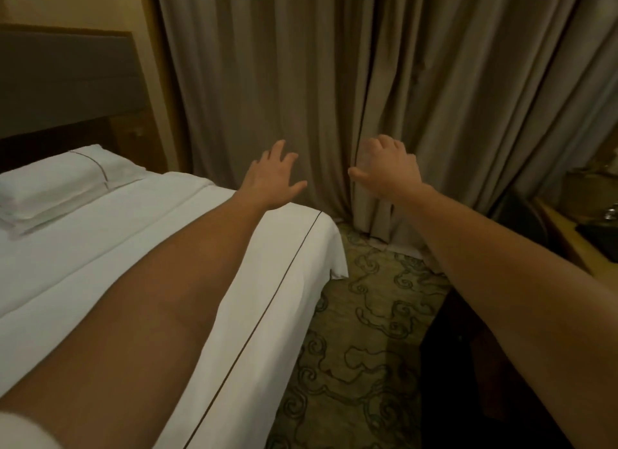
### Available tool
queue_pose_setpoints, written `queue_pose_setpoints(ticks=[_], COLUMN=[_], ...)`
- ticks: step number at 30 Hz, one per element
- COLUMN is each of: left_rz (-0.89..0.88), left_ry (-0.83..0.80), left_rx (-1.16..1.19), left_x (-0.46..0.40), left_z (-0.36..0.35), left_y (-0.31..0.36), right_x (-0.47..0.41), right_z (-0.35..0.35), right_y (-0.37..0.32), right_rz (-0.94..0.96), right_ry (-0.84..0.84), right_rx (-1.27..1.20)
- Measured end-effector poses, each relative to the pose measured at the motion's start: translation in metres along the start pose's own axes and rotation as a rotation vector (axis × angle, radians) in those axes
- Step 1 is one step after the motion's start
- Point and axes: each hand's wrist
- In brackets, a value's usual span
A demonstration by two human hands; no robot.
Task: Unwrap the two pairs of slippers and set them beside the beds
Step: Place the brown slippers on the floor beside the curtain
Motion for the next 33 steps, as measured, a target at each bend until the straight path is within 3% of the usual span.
queue_pose_setpoints(ticks=[4,8,16,20,24,33], left_rz=[-0.046,-0.229,-0.272,-0.262,-0.134,0.025], left_ry=[-0.024,-0.054,-0.093,-0.130,-0.189,-0.202], left_rx=[0.014,-0.094,0.000,-0.027,0.026,0.030], left_x=[-0.102,-0.214,-0.428,-0.521,-0.614,-0.802], left_z=[-0.055,-0.093,-0.182,-0.244,-0.276,-0.388], left_y=[0.010,0.021,0.104,0.137,0.148,0.092], right_x=[-0.079,-0.163,-0.324,-0.405,-0.494,-0.721], right_z=[-0.041,-0.066,-0.112,-0.161,-0.195,-0.305], right_y=[0.060,0.117,0.249,0.331,0.396,0.444], right_rz=[-0.042,-0.094,-0.110,-0.105,-0.106,0.107], right_ry=[-0.014,-0.049,-0.047,-0.085,-0.147,-0.190], right_rx=[0.035,0.042,0.042,0.038,0.040,0.011])
Point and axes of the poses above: each hand's wrist, its own x-axis away from the middle knuckle, its own z-axis out of the back of the hand, y = z × x, and after that the axes turned 5 degrees about -y, right-handed
